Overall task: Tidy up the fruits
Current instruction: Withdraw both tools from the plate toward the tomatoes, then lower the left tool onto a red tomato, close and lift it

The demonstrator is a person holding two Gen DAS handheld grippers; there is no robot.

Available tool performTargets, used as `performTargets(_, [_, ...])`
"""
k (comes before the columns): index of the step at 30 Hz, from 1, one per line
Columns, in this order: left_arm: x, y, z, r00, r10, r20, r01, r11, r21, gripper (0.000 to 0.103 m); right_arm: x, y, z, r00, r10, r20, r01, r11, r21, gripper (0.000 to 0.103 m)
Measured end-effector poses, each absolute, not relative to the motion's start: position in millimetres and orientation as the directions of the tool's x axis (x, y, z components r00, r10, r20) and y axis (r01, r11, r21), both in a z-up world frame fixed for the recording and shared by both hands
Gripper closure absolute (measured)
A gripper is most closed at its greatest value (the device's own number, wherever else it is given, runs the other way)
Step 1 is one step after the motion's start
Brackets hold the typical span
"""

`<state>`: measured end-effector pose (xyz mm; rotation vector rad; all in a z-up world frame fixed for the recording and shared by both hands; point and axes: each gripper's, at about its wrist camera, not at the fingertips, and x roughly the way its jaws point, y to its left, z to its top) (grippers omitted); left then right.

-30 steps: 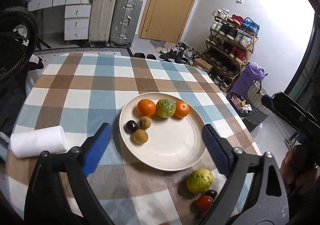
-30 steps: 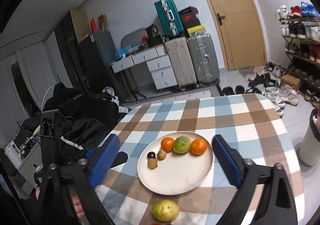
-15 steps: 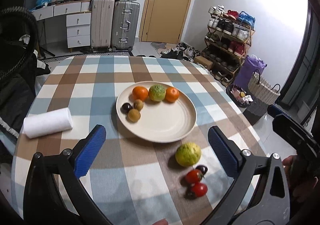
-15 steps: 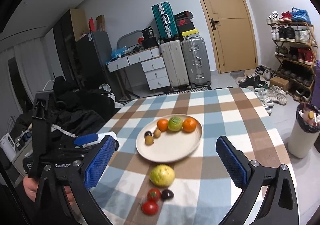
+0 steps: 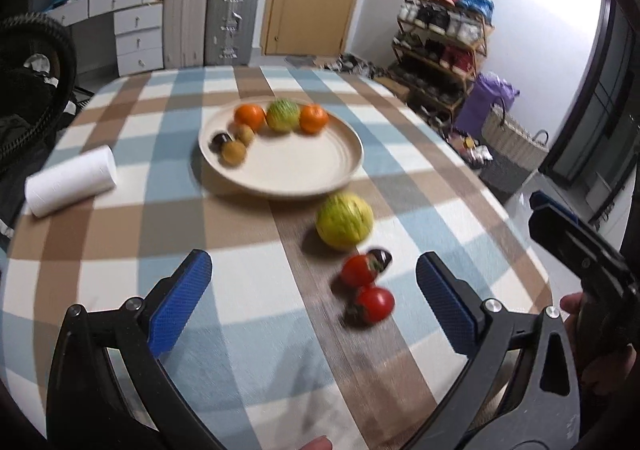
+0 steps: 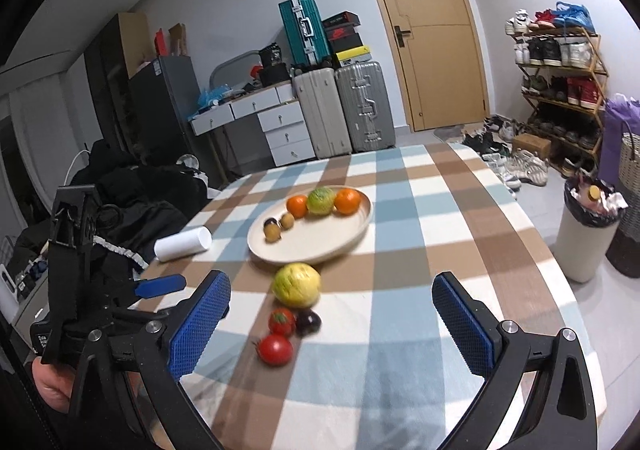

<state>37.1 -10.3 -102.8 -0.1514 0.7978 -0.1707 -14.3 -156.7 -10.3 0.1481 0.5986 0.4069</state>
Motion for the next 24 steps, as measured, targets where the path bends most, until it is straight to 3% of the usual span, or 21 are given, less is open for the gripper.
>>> performTargets(9, [47.7,-36.7,-137.5,0.582,-0.214,-0.784,0.125,0.977,-0.174,0.001,-23.7,-172.3,-34.4,0.734,0.407,-0.544,-0.284,0.911,0.299,0.0])
performTargets(17, [58.6,-47.1,-151.7,0.549,-0.27,-0.791,0.15,0.963,-0.225,0.003,-25.3,-176.0,-48.0,0.713,0.408,-0.57,-0.279,0.911,0.303,0.0])
performTargets(24, [61.2,-51.0,-154.4,0.53,-0.291,-0.797,0.161,0.957,-0.243,0.034,-21.5,-177.6,-53.8,0.699,0.412,-0.585,-0.268,0.909,0.32,0.0])
